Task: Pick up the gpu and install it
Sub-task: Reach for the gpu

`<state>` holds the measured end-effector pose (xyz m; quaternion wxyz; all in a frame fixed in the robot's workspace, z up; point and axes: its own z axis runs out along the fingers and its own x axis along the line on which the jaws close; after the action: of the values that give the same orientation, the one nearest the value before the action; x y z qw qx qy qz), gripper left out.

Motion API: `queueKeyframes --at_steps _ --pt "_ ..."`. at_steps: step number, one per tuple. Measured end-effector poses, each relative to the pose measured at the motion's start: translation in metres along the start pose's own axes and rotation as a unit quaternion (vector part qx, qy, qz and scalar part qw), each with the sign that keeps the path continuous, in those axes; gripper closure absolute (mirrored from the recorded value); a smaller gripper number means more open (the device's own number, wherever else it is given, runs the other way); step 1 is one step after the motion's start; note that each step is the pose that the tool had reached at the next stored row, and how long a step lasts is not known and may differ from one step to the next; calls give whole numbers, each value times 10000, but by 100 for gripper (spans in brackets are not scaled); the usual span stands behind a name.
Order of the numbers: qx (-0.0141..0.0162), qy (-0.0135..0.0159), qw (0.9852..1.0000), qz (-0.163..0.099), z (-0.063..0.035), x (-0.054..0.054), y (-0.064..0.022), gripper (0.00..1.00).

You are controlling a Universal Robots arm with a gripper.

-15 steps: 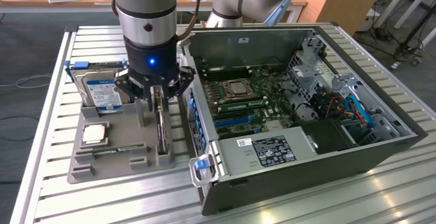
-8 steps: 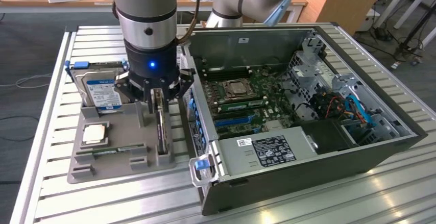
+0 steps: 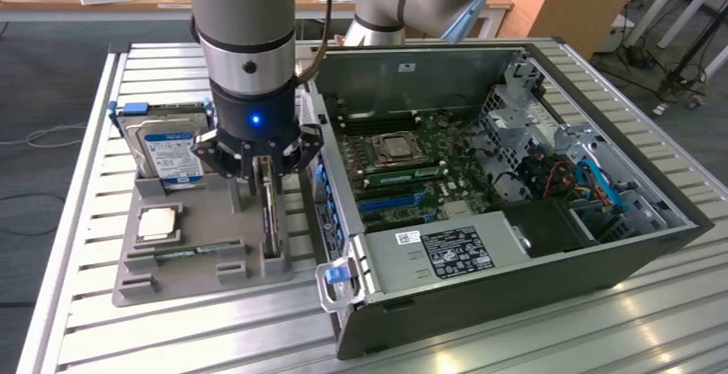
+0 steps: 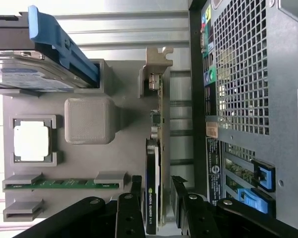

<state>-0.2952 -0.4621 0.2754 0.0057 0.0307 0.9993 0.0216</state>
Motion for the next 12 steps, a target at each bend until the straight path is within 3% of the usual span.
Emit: queueKeyframes --at_steps 12 --pt "1 0 10000 0 86 0 -8 63"
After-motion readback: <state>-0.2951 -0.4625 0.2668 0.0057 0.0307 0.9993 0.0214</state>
